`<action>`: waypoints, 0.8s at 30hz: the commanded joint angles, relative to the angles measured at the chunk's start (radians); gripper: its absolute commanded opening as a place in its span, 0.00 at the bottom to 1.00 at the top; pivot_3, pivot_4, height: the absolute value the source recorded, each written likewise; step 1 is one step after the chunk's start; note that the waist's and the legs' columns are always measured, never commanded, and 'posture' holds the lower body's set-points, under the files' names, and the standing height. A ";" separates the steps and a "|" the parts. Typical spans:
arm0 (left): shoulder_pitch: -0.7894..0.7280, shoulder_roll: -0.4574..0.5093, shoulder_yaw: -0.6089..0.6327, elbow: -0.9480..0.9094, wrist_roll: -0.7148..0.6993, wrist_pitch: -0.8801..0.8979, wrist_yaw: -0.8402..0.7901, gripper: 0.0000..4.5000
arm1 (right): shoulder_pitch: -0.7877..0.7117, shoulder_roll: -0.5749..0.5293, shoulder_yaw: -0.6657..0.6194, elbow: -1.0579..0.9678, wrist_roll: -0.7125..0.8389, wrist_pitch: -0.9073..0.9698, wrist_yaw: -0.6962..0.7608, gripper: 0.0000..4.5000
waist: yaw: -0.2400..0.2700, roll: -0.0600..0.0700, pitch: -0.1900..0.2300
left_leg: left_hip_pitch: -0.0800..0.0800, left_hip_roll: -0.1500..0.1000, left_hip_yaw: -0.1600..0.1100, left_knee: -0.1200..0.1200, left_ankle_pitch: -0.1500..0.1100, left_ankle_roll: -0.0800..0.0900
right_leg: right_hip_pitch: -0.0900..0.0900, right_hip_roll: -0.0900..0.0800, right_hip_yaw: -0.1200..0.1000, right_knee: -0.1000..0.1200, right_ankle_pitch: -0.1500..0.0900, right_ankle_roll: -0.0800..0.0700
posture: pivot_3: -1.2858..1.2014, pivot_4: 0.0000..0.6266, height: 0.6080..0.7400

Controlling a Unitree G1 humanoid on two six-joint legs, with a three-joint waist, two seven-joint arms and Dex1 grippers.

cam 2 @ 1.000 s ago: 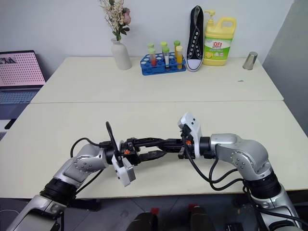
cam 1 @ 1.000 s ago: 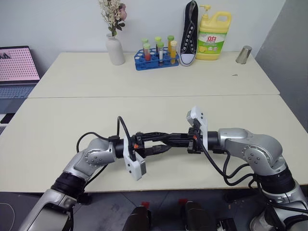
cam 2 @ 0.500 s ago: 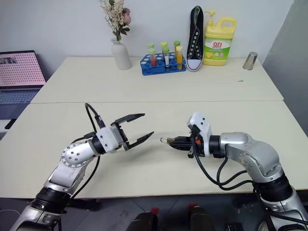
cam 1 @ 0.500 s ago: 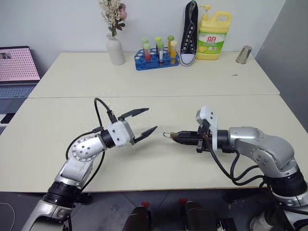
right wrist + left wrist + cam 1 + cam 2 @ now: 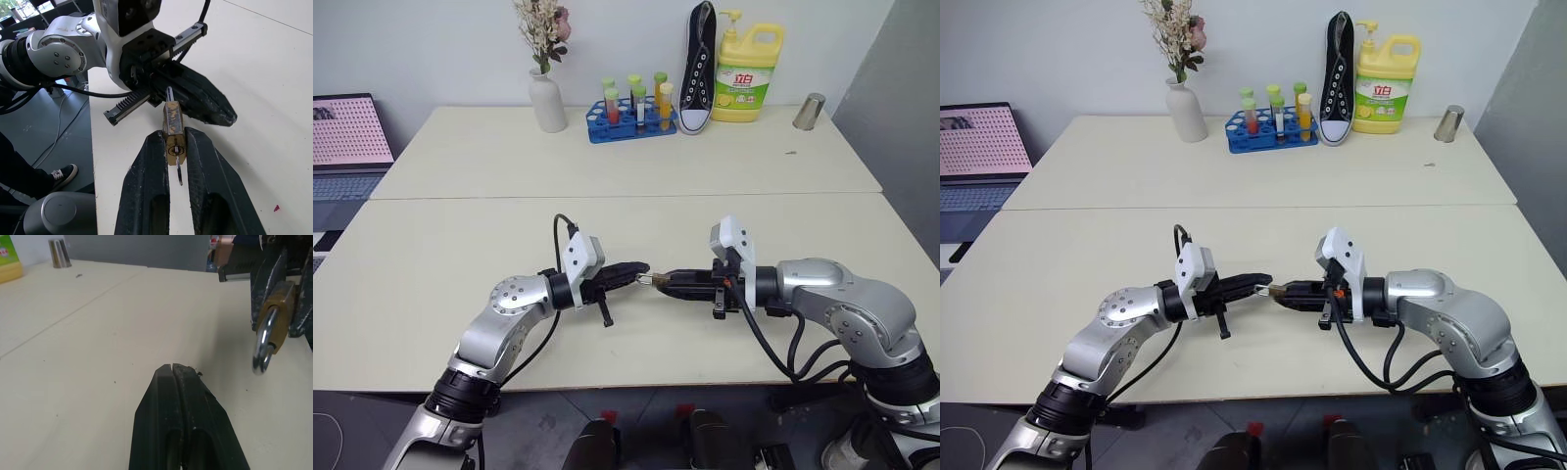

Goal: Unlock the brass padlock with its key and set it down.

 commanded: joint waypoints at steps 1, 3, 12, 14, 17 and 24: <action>0.015 0.014 0.039 -0.084 -0.035 0.043 -0.030 0.00 | 0.003 -0.006 -0.028 -0.028 -0.002 -0.031 0.015 0.03 | 0.000 0.000 0.000 | 0.000 0.000 0.000 0.000 0.000 0.000 | 0.000 0.000 0.000 0.000 0.000 0.000 | 0.52 0.24 1.00; 0.022 0.013 0.048 -0.101 -0.033 0.055 -0.036 0.00 | 0.003 -0.006 -0.024 -0.024 -0.005 -0.036 0.016 0.03 | 0.000 0.000 0.000 | 0.000 0.000 0.000 0.000 0.000 0.000 | 0.000 0.000 0.000 0.000 0.000 0.000 | 0.52 0.24 1.00; 0.038 0.010 0.074 -0.150 -0.033 0.102 -0.049 0.00 | 0.004 -0.006 -0.014 0.004 -0.037 -0.051 0.032 0.03 | 0.001 0.000 0.000 | 0.000 0.000 0.000 0.000 0.000 0.000 | 0.000 0.000 0.000 0.000 0.000 0.000 | 0.52 0.24 1.00; 0.044 0.021 0.076 -0.167 -0.039 0.119 -0.062 0.00 | 0.005 -0.007 -0.010 0.009 -0.048 -0.054 0.034 0.03 | 0.001 0.000 0.000 | 0.000 0.000 0.000 0.000 0.000 0.000 | 0.000 0.000 0.000 0.000 0.000 0.000 | 0.52 0.24 1.00; 0.054 0.033 0.081 -0.189 -0.050 0.144 -0.080 0.00 | 0.007 -0.008 -0.006 0.016 -0.058 -0.061 0.036 0.03 | 0.000 0.000 0.000 | 0.000 0.000 0.000 0.000 0.000 0.000 | 0.000 0.000 0.000 0.000 0.000 0.000 | 0.52 0.24 1.00; 0.054 0.032 0.107 -0.230 -0.106 0.223 -0.084 0.00 | 0.012 -0.007 -0.001 0.020 -0.080 -0.065 0.046 0.03 | 0.001 0.000 0.000 | 0.000 0.000 0.000 0.000 0.000 0.000 | 0.000 0.000 0.000 0.000 0.000 0.000 | 0.52 0.24 1.00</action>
